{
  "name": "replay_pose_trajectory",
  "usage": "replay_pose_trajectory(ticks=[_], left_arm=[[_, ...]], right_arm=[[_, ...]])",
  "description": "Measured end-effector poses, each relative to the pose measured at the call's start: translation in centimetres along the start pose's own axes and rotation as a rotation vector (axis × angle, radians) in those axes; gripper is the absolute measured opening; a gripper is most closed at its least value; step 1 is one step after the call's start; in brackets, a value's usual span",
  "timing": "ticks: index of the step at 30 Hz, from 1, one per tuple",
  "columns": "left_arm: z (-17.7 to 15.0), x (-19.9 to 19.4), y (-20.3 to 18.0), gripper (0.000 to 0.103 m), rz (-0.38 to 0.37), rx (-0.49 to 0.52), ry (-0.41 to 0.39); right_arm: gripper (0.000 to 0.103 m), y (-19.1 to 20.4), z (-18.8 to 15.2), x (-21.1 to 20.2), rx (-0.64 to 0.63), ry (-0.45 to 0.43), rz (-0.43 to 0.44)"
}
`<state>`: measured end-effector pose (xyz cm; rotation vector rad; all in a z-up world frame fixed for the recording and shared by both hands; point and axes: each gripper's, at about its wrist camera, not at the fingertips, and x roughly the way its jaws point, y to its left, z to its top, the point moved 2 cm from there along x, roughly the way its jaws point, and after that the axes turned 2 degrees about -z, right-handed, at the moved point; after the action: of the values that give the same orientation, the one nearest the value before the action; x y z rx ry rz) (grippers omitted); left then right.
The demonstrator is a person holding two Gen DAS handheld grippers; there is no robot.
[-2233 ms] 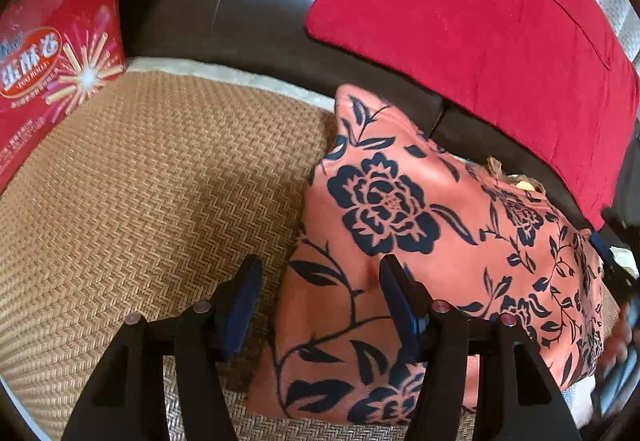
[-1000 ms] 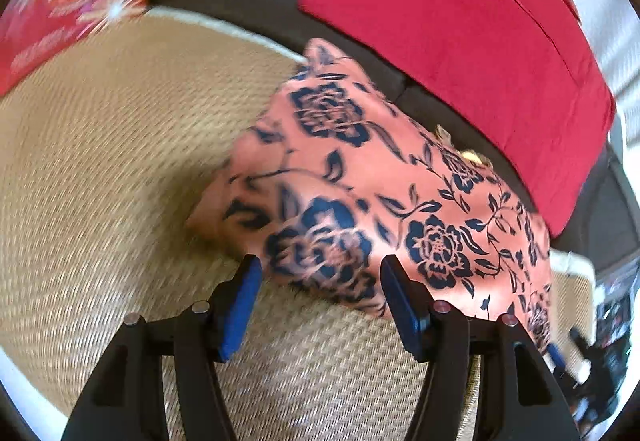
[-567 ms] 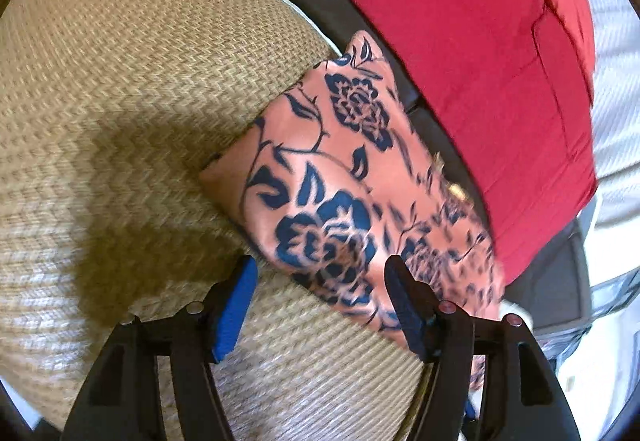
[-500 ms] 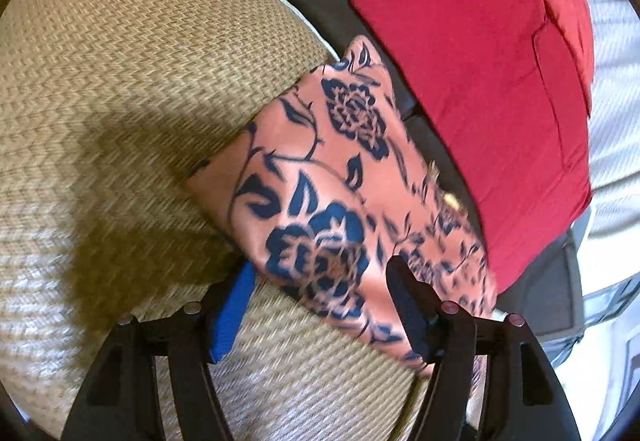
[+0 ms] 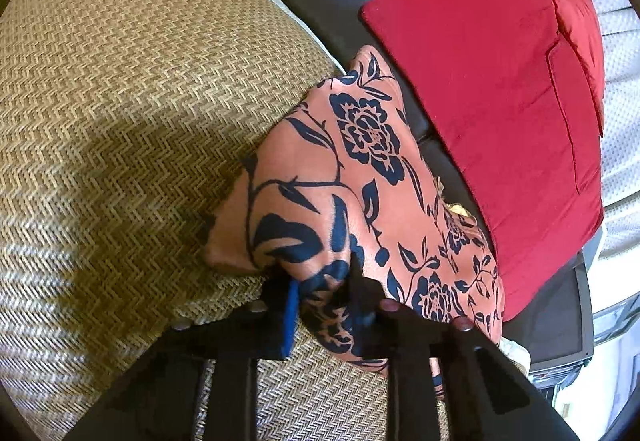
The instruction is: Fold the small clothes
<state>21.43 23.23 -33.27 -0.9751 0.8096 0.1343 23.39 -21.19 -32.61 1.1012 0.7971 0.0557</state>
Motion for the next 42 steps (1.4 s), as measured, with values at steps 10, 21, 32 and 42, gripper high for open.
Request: replay_pose_trajectory(ticks=[10, 21, 32, 42], left_arm=[[0.2, -2.9, 1.3, 0.014, -0.013, 0.014, 0.015], [4.0, -8.8, 0.1, 0.057, 0.129, 0.173, -0.205], [4.4, -2.7, -2.3, 0.074, 0.288, 0.434, -0.076], [0.9, -1.7, -2.8, 0.071, 0.470, 0.672, 0.000]], right_arm=[[0.025, 0.0, -0.2, -1.8, -0.015, 0.029, -0.029], [0.084, 4.6, 3.6, -1.3, -0.283, -0.130, -0.057], [0.068, 8.6, 1.6, 9.6, -0.587, 0.011, -0.323], [0.047, 7.7, -2.1, 9.2, -0.753, 0.033, -0.462]])
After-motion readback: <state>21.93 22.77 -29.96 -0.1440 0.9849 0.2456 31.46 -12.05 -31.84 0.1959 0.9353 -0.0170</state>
